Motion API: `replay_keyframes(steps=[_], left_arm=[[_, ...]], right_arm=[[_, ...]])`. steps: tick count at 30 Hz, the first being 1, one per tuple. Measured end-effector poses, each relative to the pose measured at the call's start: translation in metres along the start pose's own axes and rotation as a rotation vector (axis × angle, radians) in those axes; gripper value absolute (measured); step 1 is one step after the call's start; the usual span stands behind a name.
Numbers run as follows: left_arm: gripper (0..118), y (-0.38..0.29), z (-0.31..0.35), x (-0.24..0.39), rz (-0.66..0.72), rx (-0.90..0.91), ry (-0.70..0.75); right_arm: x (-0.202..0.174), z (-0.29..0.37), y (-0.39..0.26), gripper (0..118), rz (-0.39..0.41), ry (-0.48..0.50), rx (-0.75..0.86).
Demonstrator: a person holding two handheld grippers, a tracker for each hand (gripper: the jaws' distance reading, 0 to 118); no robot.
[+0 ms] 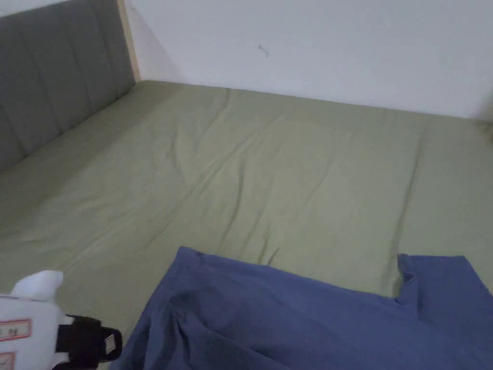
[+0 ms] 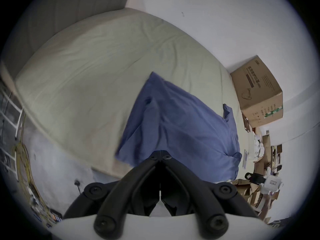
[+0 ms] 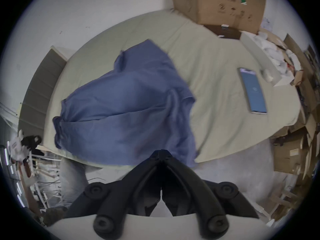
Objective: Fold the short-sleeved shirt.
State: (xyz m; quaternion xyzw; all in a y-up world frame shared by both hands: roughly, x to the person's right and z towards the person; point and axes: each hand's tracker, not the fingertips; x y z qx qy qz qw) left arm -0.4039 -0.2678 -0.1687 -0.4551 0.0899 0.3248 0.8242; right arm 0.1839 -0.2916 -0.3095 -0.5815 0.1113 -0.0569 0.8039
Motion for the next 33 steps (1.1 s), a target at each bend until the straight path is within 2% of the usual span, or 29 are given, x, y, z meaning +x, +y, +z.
replay_keyframes(steps=[3,5,6,7,8,9,11,15,17,18,19,20,22,24,25,26,28,29,31,33], left_arm=[[0,0.051,-0.036,0.021,-0.103,0.005,0.083],[1,0.086,-0.067,0.025,-0.134,0.023,0.084],[8,0.106,-0.086,0.028,-0.148,0.039,0.097],[29,0.12,-0.099,0.031,-0.176,0.059,0.127],[43,0.136,-0.117,0.034,-0.197,0.075,0.18],[48,0.151,-0.137,0.028,-0.216,0.061,0.217],[49,0.17,-0.166,0.026,-0.235,0.022,0.235],[49,0.188,-0.209,0.02,-0.24,-0.058,0.262],[44,0.181,-0.22,0.017,-0.225,-0.134,0.278],[29,0.177,-0.225,0.014,-0.216,-0.172,0.273],[2,0.171,-0.228,0.01,-0.201,-0.225,0.251],[2,0.163,-0.223,0.01,-0.18,-0.224,0.214],[2,0.15,-0.214,0.018,-0.261,-0.226,0.165],[2,0.141,-0.219,0.02,-0.336,-0.247,0.179],[2,0.14,-0.218,0.022,-0.36,-0.241,0.215],[2,0.138,-0.222,0.021,-0.323,-0.224,0.202],[2,0.136,-0.226,0.018,-0.24,-0.213,0.211],[2,0.142,-0.232,0.01,-0.225,-0.21,0.207],[2,0.142,-0.23,0.011,-0.241,-0.209,0.209],[1,0.14,-0.234,0.014,-0.265,-0.201,0.228]], right_arm=[[-0.007,-0.013,0.01,0,-0.055,0.135,-0.025],[-0.01,-0.016,0.019,0,-0.063,0.136,-0.025],[-0.013,-0.017,0.024,0,-0.058,0.129,-0.026],[-0.018,-0.014,0.028,0,-0.054,0.119,-0.031],[-0.019,-0.014,0.033,0,-0.051,0.108,-0.038],[-0.019,-0.014,0.037,0,-0.05,0.099,-0.039],[-0.02,-0.011,0.045,0,-0.064,0.073,-0.046],[-0.013,-0.005,0.06,0,-0.091,0.06,-0.04],[-0.013,-0.004,0.068,0,-0.081,0.038,-0.037],[-0.014,-0.004,0.071,0,-0.07,0.028,-0.035],[-0.016,-0.002,0.075,0,-0.055,0.016,-0.037],[-0.017,-0.001,0.082,0,-0.039,0.011,-0.039],[-0.016,-0.001,0.097,0,-0.028,0.011,-0.026],[-0.012,-0.006,0.124,0,-0.019,0.02,0.033],[-0.012,-0.009,0.137,6,-0.007,0.022,0.077],[-0.012,-0.014,0.151,23,0.006,0.02,0.116],[-0.021,-0.027,0.174,80,0.014,-0.001,0.155],[-0.021,-0.039,0.189,88,0.015,-0.005,0.146],[-0.017,-0.059,0.212,88,0.012,-0.012,0.147],[-0.012,-0.089,0.231,88,0.007,-0.093,0.08]])
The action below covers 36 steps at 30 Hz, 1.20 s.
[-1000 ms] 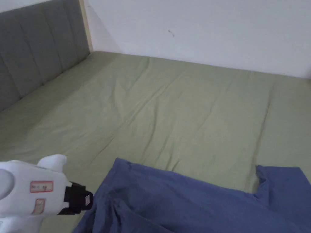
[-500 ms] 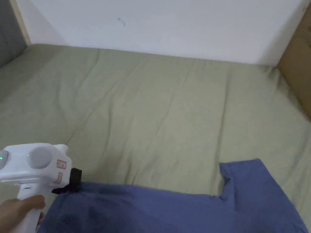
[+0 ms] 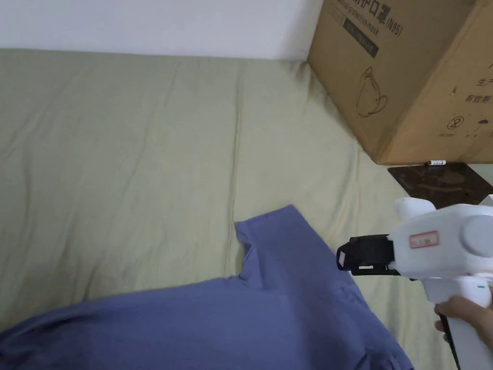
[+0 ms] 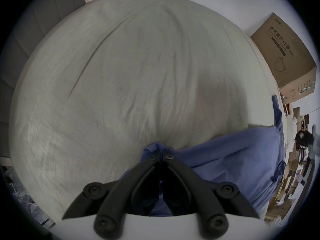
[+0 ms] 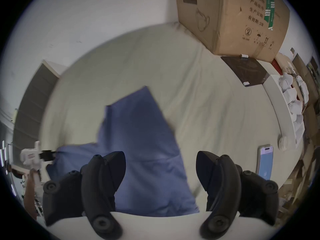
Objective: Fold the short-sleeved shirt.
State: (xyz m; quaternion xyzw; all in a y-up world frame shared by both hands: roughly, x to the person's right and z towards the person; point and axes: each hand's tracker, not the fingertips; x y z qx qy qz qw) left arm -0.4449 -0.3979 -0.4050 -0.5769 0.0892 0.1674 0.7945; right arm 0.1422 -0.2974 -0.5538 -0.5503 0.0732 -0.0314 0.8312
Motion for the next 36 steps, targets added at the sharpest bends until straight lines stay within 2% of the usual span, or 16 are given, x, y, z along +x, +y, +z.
replay_keyframes(steps=[3,6,7,8,11,12,13,14,16,19,23,27,29,32,36], left_arm=[[2,0.001,-0.001,0.003,0.002,-0.001,0.017],[2,0.004,-0.003,0.003,-0.002,-0.008,0.026],[2,0.005,-0.003,0.004,-0.004,-0.011,0.028],[2,0.005,-0.005,0.003,-0.003,-0.013,0.031],[2,0.007,-0.005,0.005,0.009,-0.017,0.045],[2,0.005,0.0,0.012,0.014,-0.017,0.052],[2,0.007,0.003,0.014,0.017,-0.024,0.056],[2,0.01,0.007,0.015,0.019,-0.032,0.056],[2,0.013,0.022,0.014,0.016,-0.039,0.043],[2,0.01,0.062,0.006,0.054,0.057,0.008],[2,-0.013,0.134,-0.014,0.123,0.165,-0.125],[2,-0.052,0.168,-0.038,0.111,0.201,-0.14],[2,-0.083,0.175,-0.037,0.119,0.194,-0.158],[2,-0.123,0.167,-0.049,0.124,0.163,-0.152],[2,-0.154,0.131,-0.051,0.179,0.027,-0.09]], right_arm=[[0.004,-0.039,0.006,88,0.024,-0.087,-0.11],[0.003,-0.069,0.0,86,0.04,-0.09,-0.194],[0.002,-0.076,-0.002,71,0.051,-0.089,-0.219],[-0.001,-0.081,-0.005,50,0.067,-0.093,-0.234],[-0.011,-0.075,-0.009,39,0.107,-0.103,-0.214],[-0.014,-0.07,-0.007,27,0.123,-0.09,-0.212],[-0.016,-0.067,-0.005,4,0.123,-0.059,-0.218],[-0.016,-0.061,-0.004,4,0.129,-0.078,-0.213],[-0.016,-0.047,-0.003,4,0.156,-0.056,-0.2],[-0.009,-0.004,-0.008,4,0.129,0.006,-0.114],[0.005,0.068,-0.04,4,0.084,0.091,-0.041],[0.02,0.114,-0.089,4,0.051,0.087,-0.032],[0.026,0.133,-0.121,4,0.026,0.108,-0.04],[0.03,0.139,-0.164,4,0.001,0.088,-0.054],[0.031,0.102,-0.205,4,-0.012,0.047,-0.184]])
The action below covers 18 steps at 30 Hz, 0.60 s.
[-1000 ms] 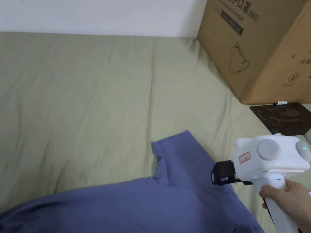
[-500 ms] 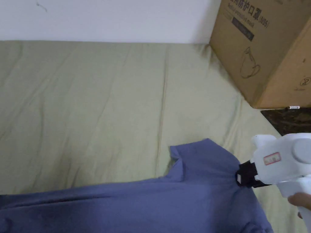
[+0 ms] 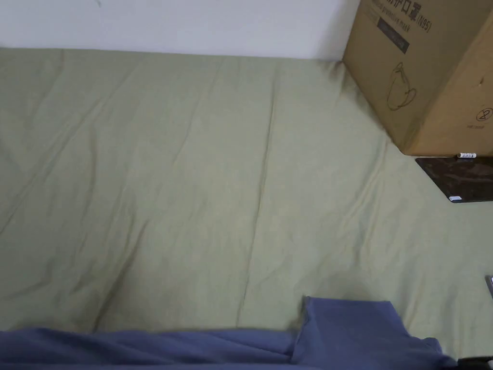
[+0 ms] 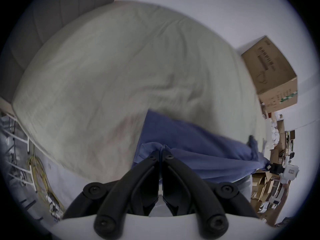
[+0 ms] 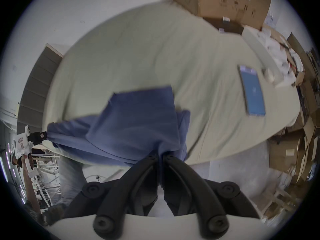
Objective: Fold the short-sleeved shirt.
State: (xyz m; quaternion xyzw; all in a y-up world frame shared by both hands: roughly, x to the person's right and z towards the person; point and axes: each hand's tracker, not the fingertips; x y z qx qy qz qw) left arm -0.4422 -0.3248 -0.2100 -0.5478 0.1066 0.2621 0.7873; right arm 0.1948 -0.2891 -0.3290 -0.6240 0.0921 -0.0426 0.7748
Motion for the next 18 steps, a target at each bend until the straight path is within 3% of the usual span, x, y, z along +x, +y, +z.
replay_keyframes(steps=[4,6,8,11,12,13,14,15,18], left_arm=[[2,-0.015,-0.05,-0.015,-0.016,-0.102,0.07],[2,-0.019,-0.061,-0.015,-0.01,-0.043,0.057],[7,-0.023,-0.059,-0.014,0.005,-0.023,0.054],[18,-0.029,-0.045,-0.02,0.031,0.014,-0.004],[33,-0.032,-0.035,-0.019,0.07,0.011,-0.037],[53,-0.034,-0.022,-0.021,0.119,0.006,-0.069],[60,-0.038,-0.004,-0.024,0.15,0.029,-0.101],[62,-0.04,0.011,-0.025,0.147,0.084,-0.116],[56,-0.045,0.065,-0.023,0.123,0.253,-0.042]], right_arm=[[0.004,-0.059,-0.014,4,0.004,-0.056,-0.064],[0.006,-0.078,-0.016,6,-0.027,-0.035,-0.044],[0.007,-0.082,-0.016,14,-0.051,-0.018,0.002],[0.024,-0.074,-0.013,16,-0.079,0.035,-0.013],[0.027,-0.063,-0.013,26,-0.105,0.065,-0.022],[0.031,-0.049,-0.013,58,-0.119,0.079,-0.014],[0.033,-0.03,-0.017,81,-0.128,0.094,0.021],[0.036,-0.011,-0.019,90,-0.123,0.098,0.084],[0.044,0.037,-0.03,90,-0.162,0.153,0.211]])
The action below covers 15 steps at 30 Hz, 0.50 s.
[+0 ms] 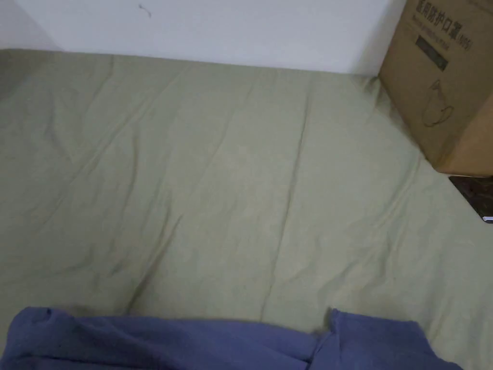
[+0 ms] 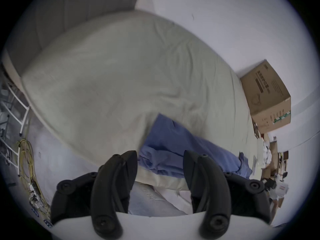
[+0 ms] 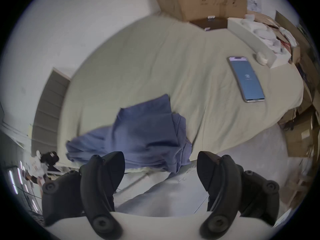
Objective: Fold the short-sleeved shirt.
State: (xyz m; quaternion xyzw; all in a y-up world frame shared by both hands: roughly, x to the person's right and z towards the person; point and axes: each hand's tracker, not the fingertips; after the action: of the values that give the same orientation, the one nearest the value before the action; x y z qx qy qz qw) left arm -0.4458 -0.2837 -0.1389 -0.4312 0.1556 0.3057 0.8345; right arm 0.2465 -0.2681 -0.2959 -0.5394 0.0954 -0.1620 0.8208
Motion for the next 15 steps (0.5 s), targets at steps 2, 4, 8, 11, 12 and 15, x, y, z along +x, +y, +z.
replay_keyframes(steps=[2,4,8,11,12,15], left_arm=[[0,-0.004,0.009,-0.004,0.015,0.008,-0.01],[0,-0.011,0.005,-0.007,0.075,-0.012,-0.068],[0,-0.019,-0.013,-0.008,0.105,-0.086,-0.115],[0,-0.016,-0.028,-0.004,0.072,-0.099,-0.087],[0,-0.013,-0.034,-0.004,0.074,-0.104,-0.115],[20,-0.001,-0.052,-0.013,0.078,-0.107,-0.241]], right_arm=[[0.004,0.006,-0.005,50,-0.071,0.033,-0.051],[-0.009,-0.001,-0.021,0,-0.041,0.031,-0.053],[-0.024,-0.024,-0.043,0,-0.031,0.116,-0.126],[-0.032,-0.033,-0.043,0,-0.046,0.193,-0.153],[-0.035,-0.035,-0.041,0,-0.044,0.194,-0.154],[-0.042,-0.034,-0.037,0,-0.022,0.178,-0.155]])
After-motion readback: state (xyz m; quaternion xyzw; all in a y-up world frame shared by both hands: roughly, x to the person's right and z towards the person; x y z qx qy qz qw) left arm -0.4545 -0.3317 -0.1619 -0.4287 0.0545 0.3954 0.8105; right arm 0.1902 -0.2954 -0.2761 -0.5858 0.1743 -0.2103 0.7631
